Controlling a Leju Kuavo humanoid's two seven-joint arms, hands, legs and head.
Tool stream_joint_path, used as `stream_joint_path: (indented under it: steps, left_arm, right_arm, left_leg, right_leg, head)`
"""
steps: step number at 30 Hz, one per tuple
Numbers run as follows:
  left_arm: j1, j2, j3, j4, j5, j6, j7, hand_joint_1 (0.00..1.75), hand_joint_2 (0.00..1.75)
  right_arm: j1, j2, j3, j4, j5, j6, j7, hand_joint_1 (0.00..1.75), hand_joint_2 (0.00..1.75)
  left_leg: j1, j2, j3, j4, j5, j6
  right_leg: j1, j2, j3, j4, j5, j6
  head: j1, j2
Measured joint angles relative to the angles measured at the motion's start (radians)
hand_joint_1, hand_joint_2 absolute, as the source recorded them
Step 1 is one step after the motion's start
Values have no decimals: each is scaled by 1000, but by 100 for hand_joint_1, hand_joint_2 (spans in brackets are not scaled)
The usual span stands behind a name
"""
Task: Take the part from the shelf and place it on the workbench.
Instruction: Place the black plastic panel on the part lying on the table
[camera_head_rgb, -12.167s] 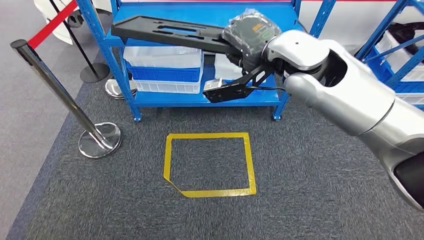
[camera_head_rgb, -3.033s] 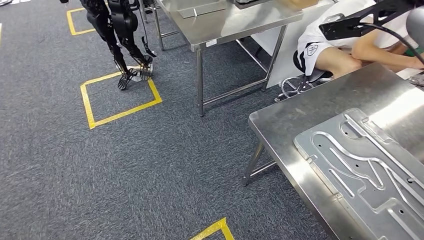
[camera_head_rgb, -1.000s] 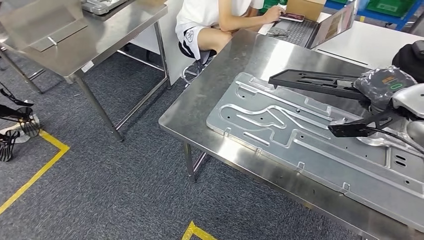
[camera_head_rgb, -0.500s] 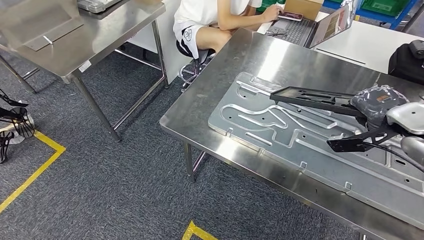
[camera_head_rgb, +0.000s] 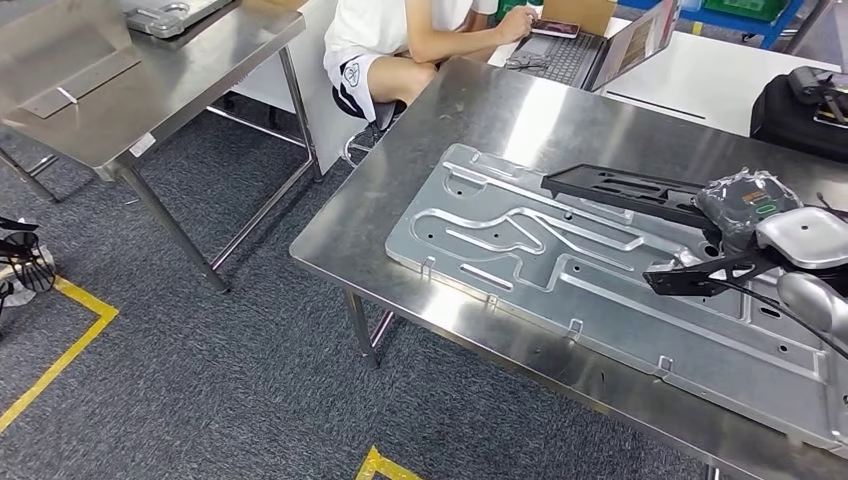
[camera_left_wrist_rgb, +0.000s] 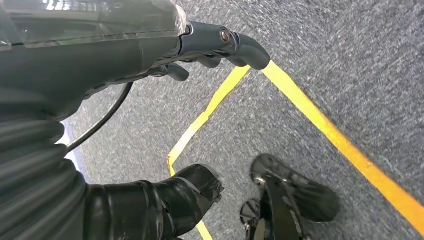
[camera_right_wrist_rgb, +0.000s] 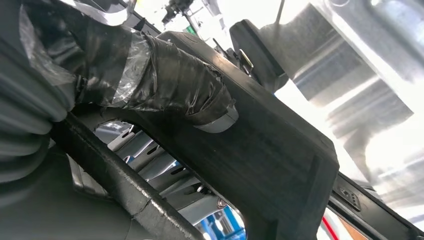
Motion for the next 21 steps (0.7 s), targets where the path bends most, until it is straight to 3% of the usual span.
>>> stream_joint_path:
  steps: [2, 6, 8, 10, 11, 12, 13, 14, 16, 17, 21]
  left_arm:
    - [0, 1, 3, 0, 1, 1, 3, 0, 175]
    - [-2, 0, 8, 0, 9, -1, 3, 0, 175]
    - [-2, -1, 10, 0, 12, -2, 1, 0, 175]
    - [-1, -1, 14, 0, 13, -2, 0, 0, 175]
    - [-1, -1, 15, 0, 14, -2, -1, 0, 175]
    - [-1, -1, 15, 0, 14, -3, -3, 0, 175]
    - [0, -2, 16, 0, 16, -3, -7, 0, 175]
    - [0, -2, 16, 0, 18, -3, -13, 0, 175]
    - [-1, -3, 18, 0, 24, -4, -27, 0, 175]
    - [-1, -3, 20, 0, 27, -3, -34, 0, 175]
    - [-1, -3, 27, 0, 44, 6, -48, 0, 175]
  right_arm:
    - [4, 9, -12, 22, 6, -7, 0, 175, 175]
    - [22, 25, -33, 63, 22, -25, -7, 175, 175]
    - [29, 30, -43, 79, 27, -31, -10, 175, 175]
    - [39, 34, -46, 91, 28, -33, -12, 175, 175]
    - [46, 35, -46, 96, 28, -33, -13, 175, 175]
    - [53, 36, -47, 100, 28, -33, -16, 175, 175]
    - [59, 37, -49, 102, 28, -33, -19, 175, 175]
    - [65, 37, -53, 104, 29, -34, -21, 175, 175]
    - [74, 37, -64, 105, 31, -37, -25, 175, 175]
    - [81, 37, -70, 106, 33, -38, -25, 175, 175]
    - [115, 36, -92, 108, 38, -41, -28, 175, 175]
  left_leg:
    - [-3, -3, 38, -81, 25, 6]
    - [-2, -1, 45, -102, 35, 20]
    - [1, 1, 47, -109, 41, 26]
    - [2, 1, 47, -110, 41, 27]
    - [2, 1, 47, -110, 41, 27]
    - [2, 1, 47, -110, 40, 26]
    - [3, 1, 48, -109, 39, 25]
    - [3, 1, 50, -109, 38, 23]
    - [1, 1, 51, -107, 35, 14]
    - [1, 1, 51, -107, 35, 8]
    - [2, 1, 47, -99, 24, -14]
  right_leg:
    - [3, 2, -4, 7, -4, 9]
    - [-3, 0, -9, 22, -17, 30]
    - [-8, -4, -44, 104, -68, 42]
    - [-14, -5, -102, 229, -124, 52]
    - [-18, -5, -121, 266, -132, 56]
    - [-22, -6, -122, 265, -118, 59]
    - [-25, -7, -104, 225, -89, 62]
    - [-29, -10, -71, 156, -52, 63]
    - [-26, -15, -13, 35, -8, 60]
    - [-23, -16, 0, 6, -2, 55]
    - [-17, -11, 2, -3, -2, 26]
  head:
    - [0, 0]
    - [1, 0]
    - [1, 0]
    - [1, 0]
    - [1, 0]
    - [1, 0]
    - [1, 0]
    - [1, 0]
    - [1, 0]
    - [1, 0]
    - [0, 0]
